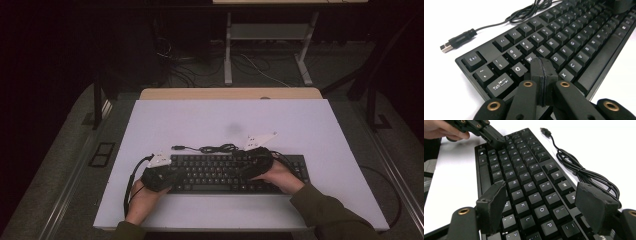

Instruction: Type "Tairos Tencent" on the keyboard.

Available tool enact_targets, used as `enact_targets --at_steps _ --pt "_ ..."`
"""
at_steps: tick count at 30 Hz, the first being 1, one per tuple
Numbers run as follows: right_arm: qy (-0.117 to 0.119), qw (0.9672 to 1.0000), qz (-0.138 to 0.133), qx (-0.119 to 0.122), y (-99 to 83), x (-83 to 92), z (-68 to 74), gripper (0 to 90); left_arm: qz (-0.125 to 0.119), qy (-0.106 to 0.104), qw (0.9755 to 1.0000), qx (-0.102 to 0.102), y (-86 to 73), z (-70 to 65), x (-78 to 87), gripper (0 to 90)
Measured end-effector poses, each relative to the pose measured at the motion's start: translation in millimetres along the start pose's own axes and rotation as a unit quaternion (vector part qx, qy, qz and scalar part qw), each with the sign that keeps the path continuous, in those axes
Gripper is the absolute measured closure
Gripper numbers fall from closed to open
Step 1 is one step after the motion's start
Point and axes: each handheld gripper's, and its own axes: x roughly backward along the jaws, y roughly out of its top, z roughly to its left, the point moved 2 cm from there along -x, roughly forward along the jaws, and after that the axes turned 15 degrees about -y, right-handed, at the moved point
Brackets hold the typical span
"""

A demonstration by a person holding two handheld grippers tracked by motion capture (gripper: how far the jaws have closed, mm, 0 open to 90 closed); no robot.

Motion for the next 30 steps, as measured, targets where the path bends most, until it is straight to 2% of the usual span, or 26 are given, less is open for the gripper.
enact_targets --at_steps 9,17,30 --pt "0.005 1.0000 0.004 0.003 2.3 -3.9 4.6 24.8 -0.009 -0.003 1.0000 0.000 1.6 -2.4 2.3 86.6" --pt "0.003 1.0000 0.003 -0.007 3.6 -4.4 2.0 24.9 -0.012 -0.008 0.9999 0.000 2.5 -4.3 1.3 82.1" --pt "0.002 0.9998 -0.007 -0.020 13.9 -10.7 -2.0 25.6 -0.013 -0.006 0.9999 -0.002 3.2 -6.4 -1.3 58.9"
